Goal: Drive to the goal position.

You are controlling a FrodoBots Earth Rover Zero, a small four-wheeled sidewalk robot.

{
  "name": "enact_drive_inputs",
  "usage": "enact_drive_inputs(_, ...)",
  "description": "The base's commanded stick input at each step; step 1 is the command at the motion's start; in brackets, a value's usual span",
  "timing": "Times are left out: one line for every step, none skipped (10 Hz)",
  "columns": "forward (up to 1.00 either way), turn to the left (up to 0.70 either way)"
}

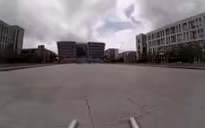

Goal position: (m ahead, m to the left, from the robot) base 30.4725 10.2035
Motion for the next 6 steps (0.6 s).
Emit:
enact_drive_inputs(1.0, 0.16)
enact_drive_inputs(1.0, 0.38)
enact_drive_inputs(1.0, 0.4)
enact_drive_inputs(1.0, 0.4)
enact_drive_inputs(1.0, 0.4)
enact_drive_inputs(1.0, 0.4)
